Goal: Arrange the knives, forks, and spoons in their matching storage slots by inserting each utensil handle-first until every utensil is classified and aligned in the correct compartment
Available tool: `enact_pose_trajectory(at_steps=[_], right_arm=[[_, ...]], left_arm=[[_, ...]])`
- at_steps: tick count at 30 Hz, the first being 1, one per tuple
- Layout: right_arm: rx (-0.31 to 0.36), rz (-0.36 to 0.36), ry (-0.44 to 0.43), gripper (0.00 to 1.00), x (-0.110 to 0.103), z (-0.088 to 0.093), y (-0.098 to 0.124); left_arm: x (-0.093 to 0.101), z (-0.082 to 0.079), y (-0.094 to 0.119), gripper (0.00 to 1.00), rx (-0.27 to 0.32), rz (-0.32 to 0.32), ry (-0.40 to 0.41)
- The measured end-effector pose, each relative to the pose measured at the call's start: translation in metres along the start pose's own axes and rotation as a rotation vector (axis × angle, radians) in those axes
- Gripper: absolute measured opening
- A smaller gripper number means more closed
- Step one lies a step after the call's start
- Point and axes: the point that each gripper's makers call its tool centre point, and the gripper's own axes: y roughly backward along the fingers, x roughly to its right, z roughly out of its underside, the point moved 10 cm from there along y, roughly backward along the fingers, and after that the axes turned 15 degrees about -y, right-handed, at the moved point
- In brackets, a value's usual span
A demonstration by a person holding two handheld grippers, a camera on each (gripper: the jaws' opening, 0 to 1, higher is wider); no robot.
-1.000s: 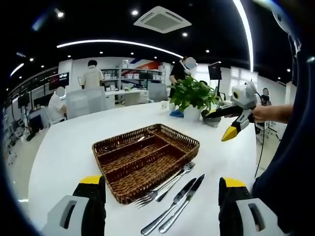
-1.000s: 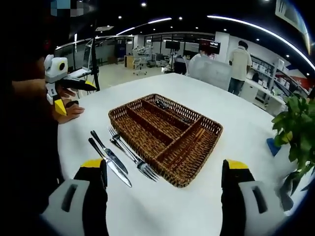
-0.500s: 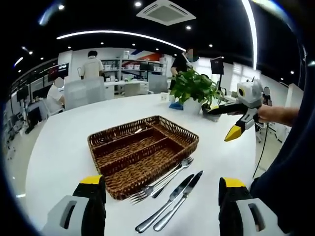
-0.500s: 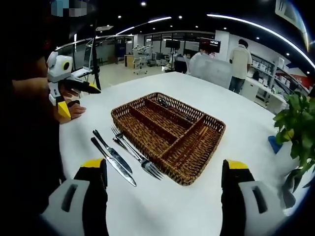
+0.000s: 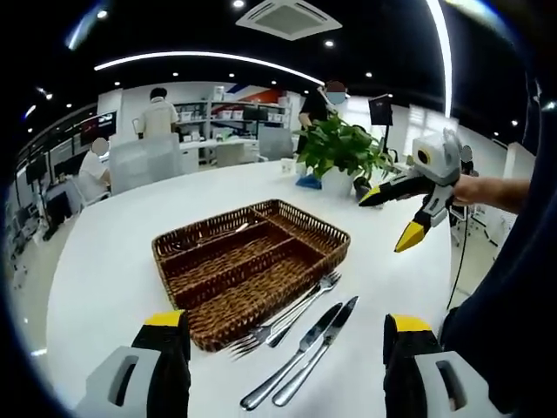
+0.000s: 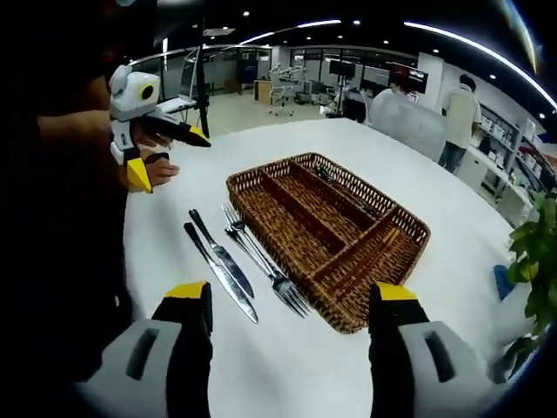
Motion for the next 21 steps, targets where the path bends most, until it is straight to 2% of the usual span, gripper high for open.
enact_pose_trajectory(at_steps=[6,13,17,21], right_arm=[[-0.091,-0.119,0.143,0.49,-0.008,-0.004,-0.032],[-0.251,-0.23,0.294,0.41,-0.013,-0.001,-0.067],[-0.323,-0.272,0.363,0.35,-0.011,0.002,-0.083],[-0.371,-0.283,0.41,0.3,-0.007,0.004,-0.095]], left_arm=[[0.003,0.003,0.0,0.92,-0.007,0.006,-0.001],[0.006,0.007,0.006,0.91,-0.017,0.007,-0.002],[0.007,0.01,0.01,0.9,-0.024,0.002,-0.001],[0.009,0.011,0.015,0.91,-0.013,-0.023,0.006]])
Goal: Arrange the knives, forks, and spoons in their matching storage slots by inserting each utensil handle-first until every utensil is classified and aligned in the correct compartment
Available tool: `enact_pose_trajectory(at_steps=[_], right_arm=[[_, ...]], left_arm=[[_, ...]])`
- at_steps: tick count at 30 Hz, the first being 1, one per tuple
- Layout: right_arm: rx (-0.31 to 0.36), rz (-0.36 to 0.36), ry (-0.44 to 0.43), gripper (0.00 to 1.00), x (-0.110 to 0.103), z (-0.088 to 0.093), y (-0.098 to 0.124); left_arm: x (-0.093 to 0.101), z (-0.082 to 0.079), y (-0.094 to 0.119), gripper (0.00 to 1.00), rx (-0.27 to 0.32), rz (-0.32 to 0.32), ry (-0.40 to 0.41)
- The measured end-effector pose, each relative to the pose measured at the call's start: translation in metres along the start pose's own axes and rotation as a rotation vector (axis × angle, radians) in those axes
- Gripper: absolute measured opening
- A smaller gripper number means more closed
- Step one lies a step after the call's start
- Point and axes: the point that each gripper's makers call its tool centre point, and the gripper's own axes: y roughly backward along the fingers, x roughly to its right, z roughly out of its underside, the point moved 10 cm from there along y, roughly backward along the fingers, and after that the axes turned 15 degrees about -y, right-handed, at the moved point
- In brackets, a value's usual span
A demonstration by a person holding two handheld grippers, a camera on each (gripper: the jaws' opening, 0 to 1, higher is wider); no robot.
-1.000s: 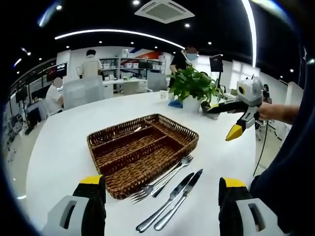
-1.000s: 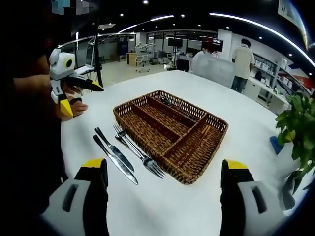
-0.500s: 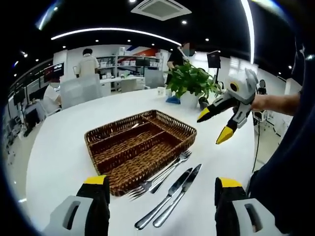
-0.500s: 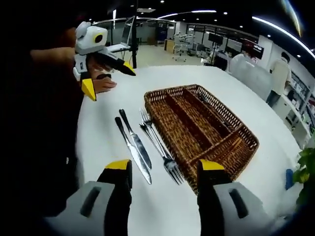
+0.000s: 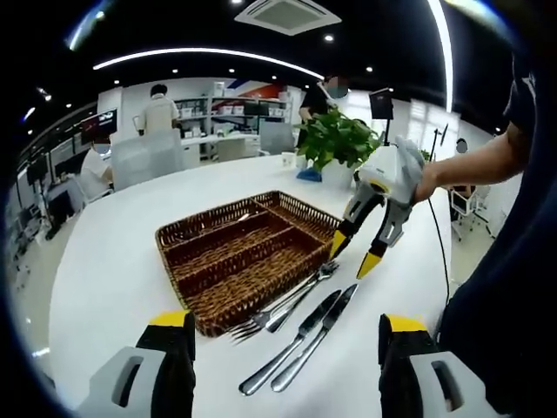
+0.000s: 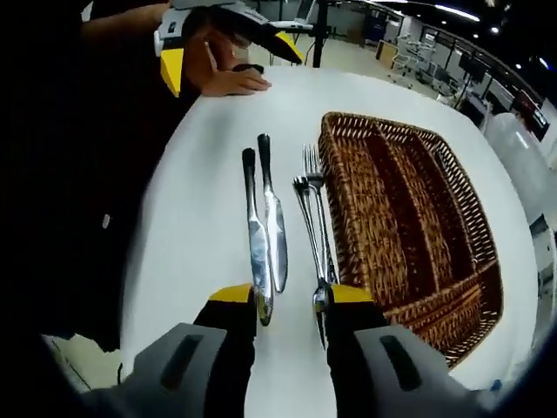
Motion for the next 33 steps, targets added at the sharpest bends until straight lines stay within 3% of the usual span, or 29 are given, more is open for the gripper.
enact_pose_trajectory(at_steps=[12,25,33], right_arm=[[-0.102,-0.084,0.13,0.25,0.006,-0.009,-0.034],[-0.115,-0.116,0.163,0.14,0.01,-0.014,-0.05],[-0.121,-0.129,0.212,0.15,0.006,-0.015,-0.051]], left_arm=[[0.006,0.002,0.003,0.9,-0.005,-0.012,0.012],[0.01,0.007,0.006,0.89,-0.013,-0.022,0.033],[0.01,0.01,0.007,0.88,-0.022,-0.024,0.037]])
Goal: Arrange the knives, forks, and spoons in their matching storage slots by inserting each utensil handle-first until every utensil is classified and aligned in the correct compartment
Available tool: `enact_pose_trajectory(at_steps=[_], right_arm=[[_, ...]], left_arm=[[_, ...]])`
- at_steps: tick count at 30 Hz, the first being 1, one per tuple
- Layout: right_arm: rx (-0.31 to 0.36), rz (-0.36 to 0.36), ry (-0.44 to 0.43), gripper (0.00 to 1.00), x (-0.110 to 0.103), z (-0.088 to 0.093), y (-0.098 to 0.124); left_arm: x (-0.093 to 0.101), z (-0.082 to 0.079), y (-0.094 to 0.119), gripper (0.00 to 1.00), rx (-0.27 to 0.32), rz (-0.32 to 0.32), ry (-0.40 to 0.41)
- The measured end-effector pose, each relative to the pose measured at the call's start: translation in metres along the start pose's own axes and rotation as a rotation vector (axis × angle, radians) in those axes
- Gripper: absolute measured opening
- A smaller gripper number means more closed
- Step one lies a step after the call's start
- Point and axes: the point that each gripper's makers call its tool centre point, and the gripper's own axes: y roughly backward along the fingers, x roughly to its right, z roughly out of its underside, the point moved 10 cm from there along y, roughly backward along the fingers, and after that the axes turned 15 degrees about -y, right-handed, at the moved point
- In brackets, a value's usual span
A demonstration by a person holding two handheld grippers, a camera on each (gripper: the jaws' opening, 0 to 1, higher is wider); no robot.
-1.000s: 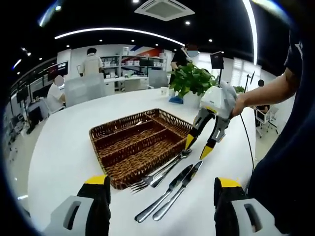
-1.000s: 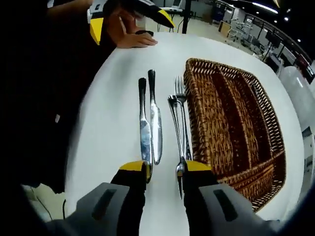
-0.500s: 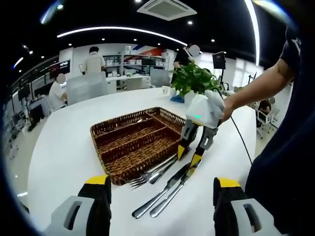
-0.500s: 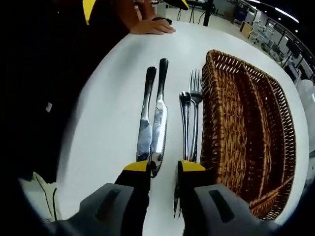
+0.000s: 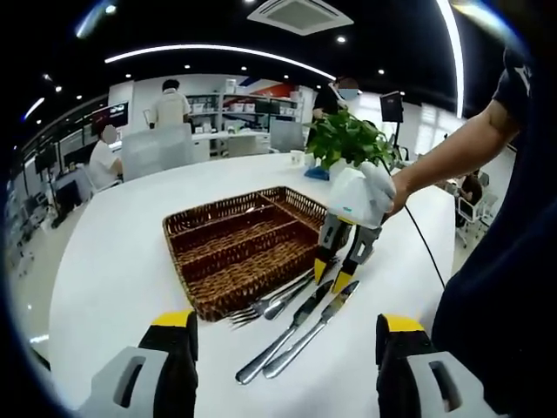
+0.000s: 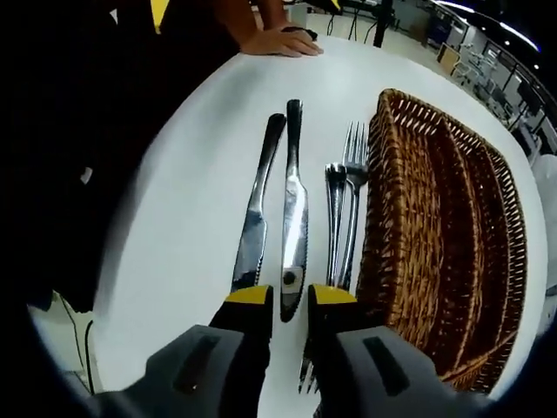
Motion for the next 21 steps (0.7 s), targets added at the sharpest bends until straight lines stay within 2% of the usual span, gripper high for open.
enact_pose_trajectory(at_steps=[6,7,9,13,17,21], right_arm=[[-0.021,0.009,0.0,0.13,0.0,-0.005,-0.002],[-0.028,0.016,-0.058,0.11,0.001,-0.005,-0.002],[-0.046,0.021,-0.095,0.09,0.003,-0.007,-0.003],[-0.09,0.042,-0.101,0.07,0.001,-0.012,-0.004],[-0.074,0.047,-0.124,0.06,0.0,-0.009,-0.003],[-0.045,0.064,-0.139,0.06,-0.005,-0.006,0.005]], left_arm=[[0.001,0.002,-0.003,0.88,-0.018,0.01,-0.012],[0.001,0.001,-0.004,0.88,-0.018,0.014,-0.012],[0.002,0.001,-0.006,0.88,-0.016,0.019,-0.012],[0.001,0.0,-0.011,0.88,-0.022,0.031,-0.02],[-0.002,-0.002,-0.017,0.86,-0.035,0.045,-0.042],[-0.006,-0.003,-0.025,0.79,-0.078,0.077,-0.082]])
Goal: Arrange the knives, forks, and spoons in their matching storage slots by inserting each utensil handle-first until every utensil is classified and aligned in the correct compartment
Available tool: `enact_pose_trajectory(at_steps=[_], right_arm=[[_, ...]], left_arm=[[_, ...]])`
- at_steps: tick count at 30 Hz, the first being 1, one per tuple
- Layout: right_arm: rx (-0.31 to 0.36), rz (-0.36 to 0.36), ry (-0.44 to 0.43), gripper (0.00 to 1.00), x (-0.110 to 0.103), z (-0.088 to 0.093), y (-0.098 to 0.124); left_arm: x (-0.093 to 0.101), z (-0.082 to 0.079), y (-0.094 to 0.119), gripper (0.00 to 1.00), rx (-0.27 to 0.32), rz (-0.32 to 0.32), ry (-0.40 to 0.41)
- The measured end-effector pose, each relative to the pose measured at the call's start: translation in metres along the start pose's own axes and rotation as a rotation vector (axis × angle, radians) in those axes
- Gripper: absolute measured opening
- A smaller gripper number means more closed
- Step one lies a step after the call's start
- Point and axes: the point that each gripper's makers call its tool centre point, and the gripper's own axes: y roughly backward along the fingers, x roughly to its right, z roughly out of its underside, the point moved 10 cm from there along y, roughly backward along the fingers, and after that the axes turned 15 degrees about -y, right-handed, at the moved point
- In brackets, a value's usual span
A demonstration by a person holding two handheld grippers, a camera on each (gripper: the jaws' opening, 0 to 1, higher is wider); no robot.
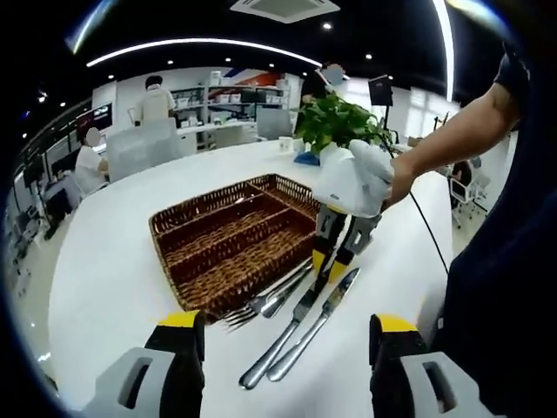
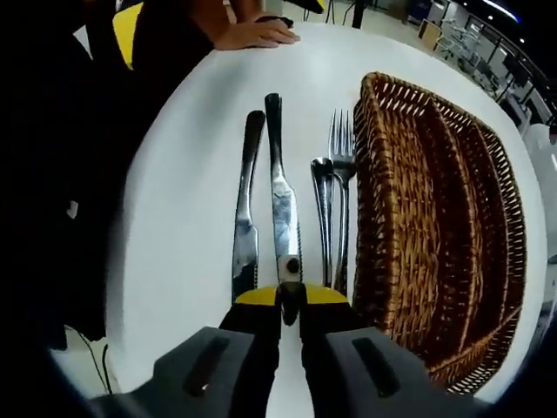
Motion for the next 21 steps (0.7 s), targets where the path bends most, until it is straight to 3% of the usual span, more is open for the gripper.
enact_pose_trajectory(at_steps=[4,9,14,21], right_arm=[[0.021,0.013,-0.006,0.06,-0.005,-0.001,0.012],[0.024,0.011,-0.031,0.06,-0.008,-0.002,0.023],[0.038,0.01,-0.051,0.06,-0.01,-0.004,0.036],[0.062,0.004,-0.066,0.06,-0.011,-0.007,0.047]], left_arm=[[-0.002,-0.005,-0.011,0.72,-0.038,0.052,-0.065],[-0.003,-0.008,-0.036,0.55,-0.092,0.135,-0.153],[-0.001,-0.005,-0.061,0.37,-0.209,0.26,-0.276],[-0.004,-0.011,-0.082,0.27,-0.269,0.377,-0.354]])
